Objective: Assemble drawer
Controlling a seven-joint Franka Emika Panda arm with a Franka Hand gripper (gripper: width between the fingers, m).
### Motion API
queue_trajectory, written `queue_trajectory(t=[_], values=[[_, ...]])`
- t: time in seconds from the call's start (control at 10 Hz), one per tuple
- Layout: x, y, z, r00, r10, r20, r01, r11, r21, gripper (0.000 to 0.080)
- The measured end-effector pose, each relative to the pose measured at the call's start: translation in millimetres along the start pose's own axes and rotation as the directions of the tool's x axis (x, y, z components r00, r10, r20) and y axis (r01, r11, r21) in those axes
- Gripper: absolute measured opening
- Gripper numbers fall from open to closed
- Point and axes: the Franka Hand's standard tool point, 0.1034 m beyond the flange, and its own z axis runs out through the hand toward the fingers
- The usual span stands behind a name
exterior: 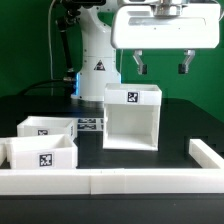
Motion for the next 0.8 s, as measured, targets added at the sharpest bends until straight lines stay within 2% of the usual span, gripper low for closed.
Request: queue_trajectory(t=[0.4, 0.6, 0.7, 0.8], values=[[-25.2, 2.6, 17.4, 0.993, 0.101, 0.054, -0.104, 0.993, 0.053, 0.0650], [-24.4, 2.4, 17.1, 0.994, 0.100, 0.054, -0.103, 0.993, 0.053, 0.0650], [-24.9, 3.1, 18.5, 0.993, 0.102, 0.055, -0.106, 0.993, 0.061, 0.0650], [-28.5, 6.2, 25.4, 0.990, 0.127, 0.066, -0.133, 0.988, 0.080, 0.0650]])
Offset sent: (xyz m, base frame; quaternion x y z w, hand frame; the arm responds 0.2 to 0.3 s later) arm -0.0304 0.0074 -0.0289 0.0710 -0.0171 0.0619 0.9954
